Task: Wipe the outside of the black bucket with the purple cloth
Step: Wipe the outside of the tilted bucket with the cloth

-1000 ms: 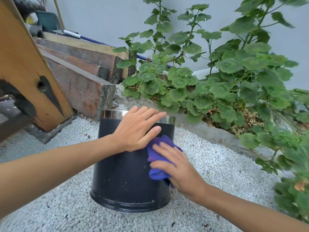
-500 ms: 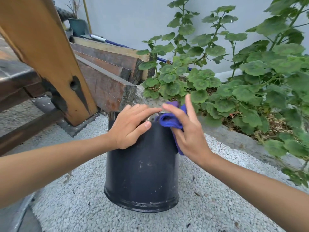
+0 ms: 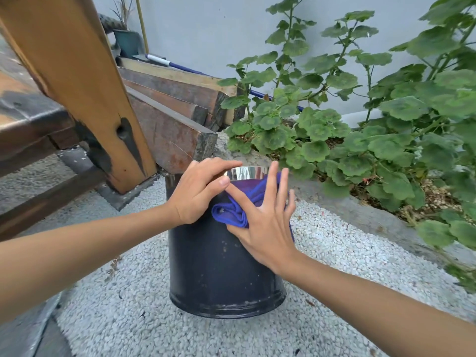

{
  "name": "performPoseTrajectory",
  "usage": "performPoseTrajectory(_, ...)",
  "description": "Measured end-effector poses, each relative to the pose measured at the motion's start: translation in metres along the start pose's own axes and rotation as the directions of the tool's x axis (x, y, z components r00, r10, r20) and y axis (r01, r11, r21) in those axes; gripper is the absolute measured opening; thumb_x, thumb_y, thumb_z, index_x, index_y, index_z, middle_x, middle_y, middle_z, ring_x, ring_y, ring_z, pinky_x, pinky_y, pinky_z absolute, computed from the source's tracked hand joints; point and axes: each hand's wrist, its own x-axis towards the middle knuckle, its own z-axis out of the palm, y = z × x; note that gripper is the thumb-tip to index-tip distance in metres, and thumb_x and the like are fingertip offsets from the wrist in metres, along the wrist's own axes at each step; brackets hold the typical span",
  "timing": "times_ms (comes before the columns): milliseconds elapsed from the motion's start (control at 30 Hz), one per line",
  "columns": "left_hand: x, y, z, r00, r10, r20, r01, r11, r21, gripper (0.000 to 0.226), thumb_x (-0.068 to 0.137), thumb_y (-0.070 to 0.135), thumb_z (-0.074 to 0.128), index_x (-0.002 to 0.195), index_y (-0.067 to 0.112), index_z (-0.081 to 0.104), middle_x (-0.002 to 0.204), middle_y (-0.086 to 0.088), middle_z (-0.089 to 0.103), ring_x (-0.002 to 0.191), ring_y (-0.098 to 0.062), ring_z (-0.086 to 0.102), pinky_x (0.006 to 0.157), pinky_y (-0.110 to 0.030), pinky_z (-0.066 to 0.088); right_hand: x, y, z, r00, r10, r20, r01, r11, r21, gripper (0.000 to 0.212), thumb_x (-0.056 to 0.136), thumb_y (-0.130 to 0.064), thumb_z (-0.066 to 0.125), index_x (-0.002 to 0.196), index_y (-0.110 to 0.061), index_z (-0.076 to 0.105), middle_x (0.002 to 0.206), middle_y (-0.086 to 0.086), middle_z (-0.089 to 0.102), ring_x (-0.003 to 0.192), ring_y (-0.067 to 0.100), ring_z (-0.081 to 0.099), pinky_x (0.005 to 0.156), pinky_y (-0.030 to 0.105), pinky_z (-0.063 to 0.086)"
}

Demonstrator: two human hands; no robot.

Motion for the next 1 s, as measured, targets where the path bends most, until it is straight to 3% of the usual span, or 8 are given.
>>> performPoseTrajectory(100, 0.003, 0.000, 0.001, 1.000, -0.024, -0.015, 0.023, 0.999, -0.033, 0.058, 0.095, 0.051, 0.025, 0.133, 0.026, 0.061, 0.093, 0.006, 0.063, 0.092, -0.016, 0.057, 0.087, -0.045, 0.035, 0.002, 0.001, -0.002, 0.999, 0.023, 0.045, -0.029, 0.991, 0.129, 0.089, 0.088, -0.052, 0.071, 0.152, -0.065, 0.010, 0.163, 0.020, -0.037, 0.151, 0.042, -0.034, 0.122, 0.070, 0.012)
performPoseTrajectory(167, 0.004, 0.002, 0.002, 0.999, -0.031, -0.030, 0.029, 0.997, -0.067, 0.058, 0.095, 0.048, 0.025, 0.131, 0.026, 0.063, 0.087, 0.012, 0.061, 0.091, -0.015, 0.057, 0.088, -0.048, 0.035, 0.002, 0.001, -0.001, 0.999, -0.018, 0.040, 0.011, 0.988, 0.155, 0.092, 0.087, -0.048, 0.074, 0.154, -0.061, 0.013, 0.164, 0.021, -0.034, 0.153, 0.039, -0.031, 0.121, 0.068, 0.018)
performPoseTrajectory(367, 0.007, -0.002, 0.004, 1.000, -0.023, 0.001, 0.023, 0.999, -0.029, 0.062, 0.094, 0.053, 0.022, 0.137, 0.026, 0.059, 0.116, 0.007, 0.067, 0.106, -0.016, 0.058, 0.094, -0.054, 0.035, -0.010, 0.004, 0.005, 0.953, -0.303, 0.014, 0.303, 0.953, 0.015, 0.065, 0.086, -0.054, 0.065, 0.148, -0.039, 0.053, 0.169, 0.023, 0.016, 0.159, 0.039, 0.006, 0.119, 0.067, 0.022)
performPoseTrajectory(500, 0.019, 0.006, 0.006, 0.999, -0.037, 0.001, 0.036, 0.993, 0.113, 0.063, 0.094, 0.059, 0.023, 0.129, 0.028, 0.064, 0.101, 0.010, 0.065, 0.100, -0.013, 0.060, 0.088, -0.046, 0.038, -0.016, -0.002, 0.008, 0.881, -0.472, 0.033, 0.473, 0.880, -0.044, 0.056, 0.085, -0.054, 0.066, 0.139, -0.038, 0.063, 0.162, 0.019, 0.037, 0.156, 0.036, 0.026, 0.120, 0.065, 0.022)
performPoseTrajectory(667, 0.044, 0.022, 0.012, 1.000, 0.000, 0.022, -0.006, 0.959, 0.284, 0.063, 0.088, 0.071, 0.028, 0.100, 0.022, 0.066, 0.082, 0.010, 0.058, 0.080, -0.017, 0.056, 0.072, -0.038, 0.046, -0.027, -0.005, 0.013, 0.782, -0.609, 0.132, 0.619, 0.784, -0.051, 0.054, 0.088, -0.054, 0.063, 0.139, -0.034, 0.063, 0.159, 0.017, 0.044, 0.152, 0.035, 0.033, 0.123, 0.059, 0.020)
performPoseTrajectory(733, 0.047, 0.027, 0.020, 0.999, 0.014, 0.033, -0.025, 0.938, 0.345, 0.064, 0.088, 0.073, 0.024, 0.106, 0.024, 0.062, 0.089, 0.009, 0.058, 0.081, -0.019, 0.061, 0.067, -0.038, 0.048, -0.029, -0.003, 0.013, 0.775, -0.610, 0.162, 0.624, 0.780, -0.050, 0.058, 0.086, -0.054, 0.064, 0.140, -0.033, 0.062, 0.161, 0.016, 0.042, 0.153, 0.035, 0.031, 0.124, 0.058, 0.019)
performPoseTrajectory(867, 0.053, 0.033, 0.043, 0.996, 0.036, 0.084, -0.076, 0.835, 0.545, 0.062, 0.094, 0.069, 0.018, 0.144, 0.044, 0.046, 0.101, 0.004, 0.066, 0.092, -0.024, 0.065, 0.063, -0.033, 0.041, -0.037, 0.003, 0.011, 0.768, -0.602, 0.220, 0.618, 0.786, -0.005, 0.067, 0.082, -0.052, 0.068, 0.144, -0.029, 0.059, 0.164, 0.016, 0.035, 0.156, 0.032, 0.024, 0.126, 0.055, 0.015)
performPoseTrajectory(1000, 0.058, 0.034, 0.058, 0.986, 0.068, 0.152, -0.149, 0.765, 0.626, 0.055, 0.097, 0.056, 0.031, 0.142, 0.033, 0.051, 0.109, -0.006, 0.061, 0.103, -0.029, 0.056, 0.076, -0.040, 0.042, -0.049, 0.010, 0.006, 0.743, -0.623, 0.244, 0.617, 0.779, 0.111, 0.076, 0.084, -0.048, 0.072, 0.150, -0.018, 0.050, 0.169, 0.016, 0.025, 0.157, 0.031, 0.021, 0.126, 0.049, 0.019)
